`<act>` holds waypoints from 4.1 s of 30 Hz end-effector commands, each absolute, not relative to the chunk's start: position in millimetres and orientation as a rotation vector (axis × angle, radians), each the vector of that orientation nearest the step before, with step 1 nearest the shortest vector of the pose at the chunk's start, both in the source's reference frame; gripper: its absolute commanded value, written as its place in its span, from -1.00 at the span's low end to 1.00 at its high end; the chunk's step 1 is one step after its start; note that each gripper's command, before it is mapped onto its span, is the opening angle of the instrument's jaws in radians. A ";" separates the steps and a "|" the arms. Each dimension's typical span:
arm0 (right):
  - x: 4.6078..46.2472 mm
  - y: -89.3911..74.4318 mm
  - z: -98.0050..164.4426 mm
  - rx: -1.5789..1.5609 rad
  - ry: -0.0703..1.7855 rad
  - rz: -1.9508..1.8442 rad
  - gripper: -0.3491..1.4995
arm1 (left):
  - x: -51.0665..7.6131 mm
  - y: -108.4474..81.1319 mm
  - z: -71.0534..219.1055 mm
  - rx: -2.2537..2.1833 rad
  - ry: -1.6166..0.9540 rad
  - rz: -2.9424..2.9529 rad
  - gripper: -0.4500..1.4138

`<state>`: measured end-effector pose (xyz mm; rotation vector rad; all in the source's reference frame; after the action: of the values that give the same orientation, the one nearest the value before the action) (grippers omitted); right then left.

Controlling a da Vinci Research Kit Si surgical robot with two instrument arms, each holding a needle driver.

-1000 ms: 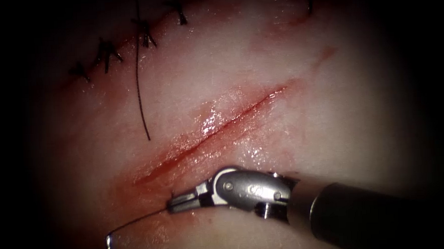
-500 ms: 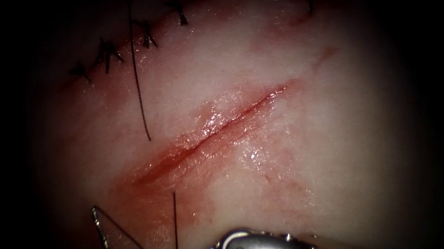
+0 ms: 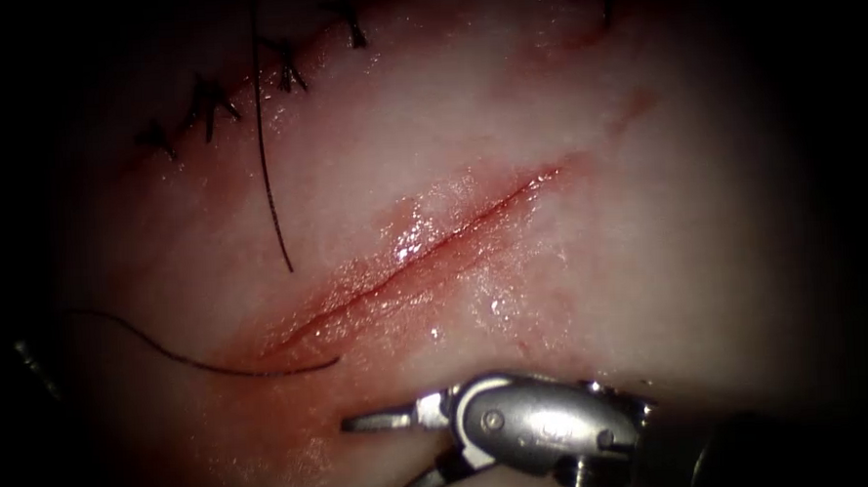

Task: Wound Closure
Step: Repeatedly pull thread through wound with right grasper until short tail remains

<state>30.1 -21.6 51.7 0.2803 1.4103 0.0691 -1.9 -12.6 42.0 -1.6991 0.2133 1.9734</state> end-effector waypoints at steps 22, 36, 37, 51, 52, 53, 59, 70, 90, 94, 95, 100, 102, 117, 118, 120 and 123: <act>35.5 -19.2 63.0 0.262 1.284 0.049 0.09 | -4.5 -13.1 42.1 -1.748 0.218 1.970 -1.00; 34.8 -22.2 61.2 0.456 1.247 0.064 -1.00 | -5.9 -13.2 42.0 -1.767 0.189 1.984 -1.00; 34.2 -23.9 60.0 0.485 1.246 0.049 -1.00 | -6.3 -13.1 42.5 -1.769 0.182 1.990 -1.00; 35.5 -33.0 51.3 0.580 1.382 -0.008 -0.80 | -7.3 -14.8 46.3 -1.765 0.140 2.022 -1.00; 35.8 -32.5 51.2 0.530 1.379 -0.001 -0.25 | -7.0 -14.7 46.2 -1.753 0.143 2.025 -1.00; 36.1 -31.5 51.0 0.474 1.373 0.011 0.44 | -6.8 -14.6 46.2 -1.745 0.144 2.027 -1.00; 34.9 -25.3 50.8 0.300 1.401 -0.005 0.71 | -4.2 -13.2 46.5 -1.665 0.187 2.066 -1.00; 32.2 -20.6 54.4 0.159 1.383 -0.007 0.73 | -1.6 -11.3 48.5 -1.560 0.289 2.094 -1.00; 35.2 -20.8 61.7 0.249 1.317 -0.102 -1.00 | -3.2 -11.5 48.8 -1.560 0.304 2.092 -1.00; 32.8 -22.9 60.0 0.305 1.280 -0.137 -1.00 | -3.7 -11.8 48.9 -1.569 0.308 2.091 -1.00; 32.2 -23.6 59.5 0.324 1.271 -0.147 -1.00 | -3.8 -11.9 48.9 -1.572 0.308 2.090 -1.00; 28.9 -27.9 56.1 0.433 1.272 -0.159 -1.00 | -4.6 -12.6 49.2 -1.585 0.312 2.094 -1.00; 28.2 -29.3 54.7 0.456 1.281 -0.172 -1.00 | -5.1 -13.1 49.3 -1.587 0.311 2.102 -1.00; 31.7 -29.0 47.5 0.347 1.444 -0.110 0.73 | -4.5 -13.9 49.8 -1.576 0.304 2.116 -1.00; 31.3 -26.9 47.6 0.310 1.439 -0.104 0.76 | -3.9 -13.5 49.9 -1.532 0.342 2.147 -1.00; 30.5 -24.1 48.5 0.265 1.434 -0.105 0.76 | -2.7 -12.8 50.2 -1.518 0.350 2.158 -1.00; 30.3 -21.8 50.9 0.210 1.417 -0.114 0.76 | -1.7 -11.6 50.6 -1.436 0.450 2.212 -1.00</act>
<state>29.7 -21.8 51.1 0.2065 1.4091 -0.1042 -1.0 -11.4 50.1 -1.4157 0.4653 2.2203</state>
